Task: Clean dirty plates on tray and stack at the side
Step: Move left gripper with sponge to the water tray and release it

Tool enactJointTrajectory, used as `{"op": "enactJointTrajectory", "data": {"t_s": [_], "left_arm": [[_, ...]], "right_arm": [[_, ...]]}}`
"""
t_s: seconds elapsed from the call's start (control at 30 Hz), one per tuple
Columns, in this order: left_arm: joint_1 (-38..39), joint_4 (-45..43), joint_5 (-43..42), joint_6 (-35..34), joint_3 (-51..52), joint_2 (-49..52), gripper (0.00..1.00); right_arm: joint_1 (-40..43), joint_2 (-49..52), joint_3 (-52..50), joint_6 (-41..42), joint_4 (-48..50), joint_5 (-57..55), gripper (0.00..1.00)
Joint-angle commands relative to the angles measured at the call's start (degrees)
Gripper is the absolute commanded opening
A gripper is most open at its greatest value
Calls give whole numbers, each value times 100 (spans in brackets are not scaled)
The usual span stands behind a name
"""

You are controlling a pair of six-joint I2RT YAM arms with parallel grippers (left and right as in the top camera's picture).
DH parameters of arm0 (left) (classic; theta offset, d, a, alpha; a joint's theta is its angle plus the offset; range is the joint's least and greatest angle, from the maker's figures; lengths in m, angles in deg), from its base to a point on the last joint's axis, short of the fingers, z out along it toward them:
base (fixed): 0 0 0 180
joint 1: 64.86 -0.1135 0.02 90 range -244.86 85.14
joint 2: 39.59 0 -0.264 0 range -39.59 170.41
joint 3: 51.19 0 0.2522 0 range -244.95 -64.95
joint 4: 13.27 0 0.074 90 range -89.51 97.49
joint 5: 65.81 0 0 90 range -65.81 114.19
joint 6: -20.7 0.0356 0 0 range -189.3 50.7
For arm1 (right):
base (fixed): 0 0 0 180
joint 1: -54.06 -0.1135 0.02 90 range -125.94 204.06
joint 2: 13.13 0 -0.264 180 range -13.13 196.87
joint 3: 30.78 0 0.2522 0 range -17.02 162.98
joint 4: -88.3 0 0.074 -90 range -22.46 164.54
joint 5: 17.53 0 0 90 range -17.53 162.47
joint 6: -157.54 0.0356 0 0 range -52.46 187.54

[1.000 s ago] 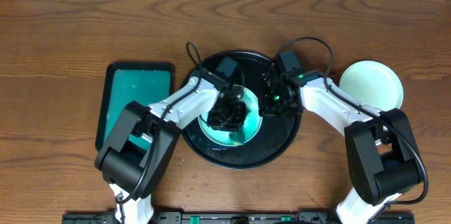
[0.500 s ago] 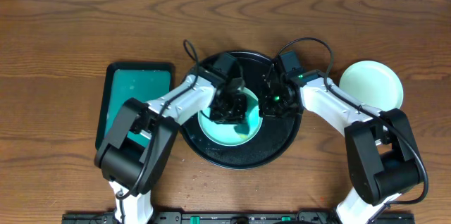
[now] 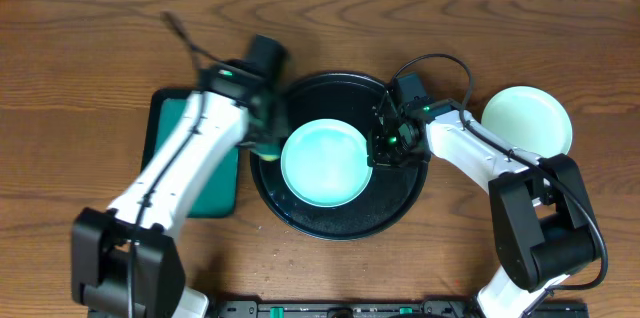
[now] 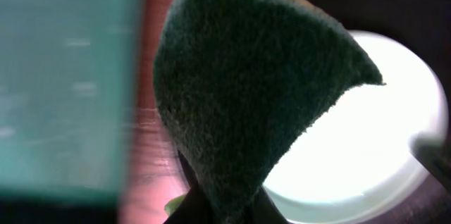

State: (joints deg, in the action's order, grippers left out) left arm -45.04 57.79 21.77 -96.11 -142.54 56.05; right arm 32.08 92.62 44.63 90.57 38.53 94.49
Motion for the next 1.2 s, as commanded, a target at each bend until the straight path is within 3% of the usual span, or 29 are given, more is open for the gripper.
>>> {"op": "enactJointTrajectory", "data": {"t_s": [0.0, 0.33, 0.63, 0.67, 0.77, 0.83, 1.0, 1.17], "left_arm": [[-811, 212, 413, -46, -59, 39, 7], [-2275, 243, 160, 175, 79, 332, 7], [-2365, 173, 155, 275, 87, 1139, 7], [-2365, 157, 157, 278, 87, 1180, 13], [-2365, 155, 155, 275, 87, 1209, 56], [-2365, 155, 155, 278, 85, 1207, 68], [-2361, 225, 48, 278, 31, 1097, 72], [-2323, 243, -389, 306, -46, 254, 73]], "right_arm": [[-42, 28, -52, -81, 59, 11, 1], [-42, 28, -52, -81, 146, 13, 1], [-42, 28, -52, -81, 144, 13, 1], [-42, 28, -55, -81, 142, 13, 1], [-42, 28, -52, -81, 133, 13, 1], [-42, 28, -52, -81, 136, 13, 1], [-42, 28, -52, -81, 138, 13, 1], [-42, 28, -52, -83, 219, 11, 1]]}}
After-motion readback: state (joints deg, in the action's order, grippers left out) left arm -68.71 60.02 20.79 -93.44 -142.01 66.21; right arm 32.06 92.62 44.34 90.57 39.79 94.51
